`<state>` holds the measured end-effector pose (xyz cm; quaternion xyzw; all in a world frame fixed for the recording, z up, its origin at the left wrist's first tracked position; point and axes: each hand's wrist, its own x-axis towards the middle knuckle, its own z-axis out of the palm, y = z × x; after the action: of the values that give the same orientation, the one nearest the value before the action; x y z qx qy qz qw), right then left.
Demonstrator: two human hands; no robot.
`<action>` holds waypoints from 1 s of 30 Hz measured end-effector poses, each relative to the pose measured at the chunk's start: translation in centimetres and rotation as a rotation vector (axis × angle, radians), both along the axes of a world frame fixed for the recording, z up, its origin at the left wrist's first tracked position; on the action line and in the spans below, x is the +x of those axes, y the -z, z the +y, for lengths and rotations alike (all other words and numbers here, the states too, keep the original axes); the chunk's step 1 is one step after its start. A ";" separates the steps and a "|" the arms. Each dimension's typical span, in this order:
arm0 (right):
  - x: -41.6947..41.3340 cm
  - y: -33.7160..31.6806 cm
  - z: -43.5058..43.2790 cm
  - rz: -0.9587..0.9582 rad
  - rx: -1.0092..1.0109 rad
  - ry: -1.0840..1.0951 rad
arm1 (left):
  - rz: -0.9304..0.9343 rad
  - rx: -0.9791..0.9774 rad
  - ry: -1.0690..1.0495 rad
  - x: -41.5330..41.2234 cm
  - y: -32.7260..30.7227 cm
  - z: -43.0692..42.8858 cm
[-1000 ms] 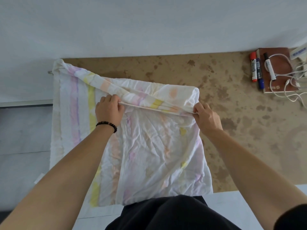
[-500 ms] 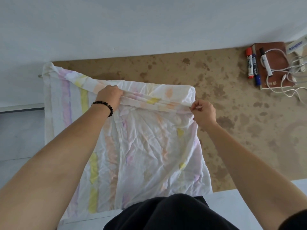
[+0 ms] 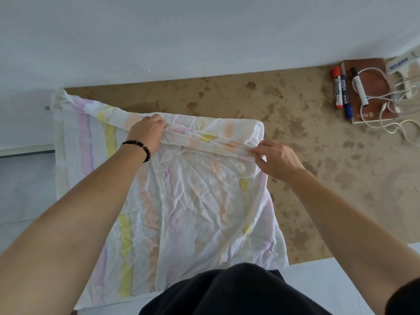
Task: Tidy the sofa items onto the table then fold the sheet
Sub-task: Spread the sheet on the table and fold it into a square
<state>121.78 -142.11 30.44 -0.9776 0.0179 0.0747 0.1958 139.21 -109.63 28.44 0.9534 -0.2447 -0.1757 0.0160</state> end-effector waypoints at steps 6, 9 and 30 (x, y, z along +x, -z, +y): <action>1.0 -1.3 0.1 0.141 -0.045 0.010 | 0.026 0.042 0.057 0.1 -0.5 0.6; 1.1 -1.7 0.3 0.132 -0.068 0.001 | 0.022 0.068 0.141 -0.3 -0.4 0.6; -0.3 -0.6 1.2 0.119 -0.105 0.062 | -0.219 -0.257 -0.017 -2.3 -0.6 0.2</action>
<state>121.47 -140.88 31.04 -0.9794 0.0638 0.1255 0.1449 136.96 -109.48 29.00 0.9590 -0.2572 -0.0379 0.1128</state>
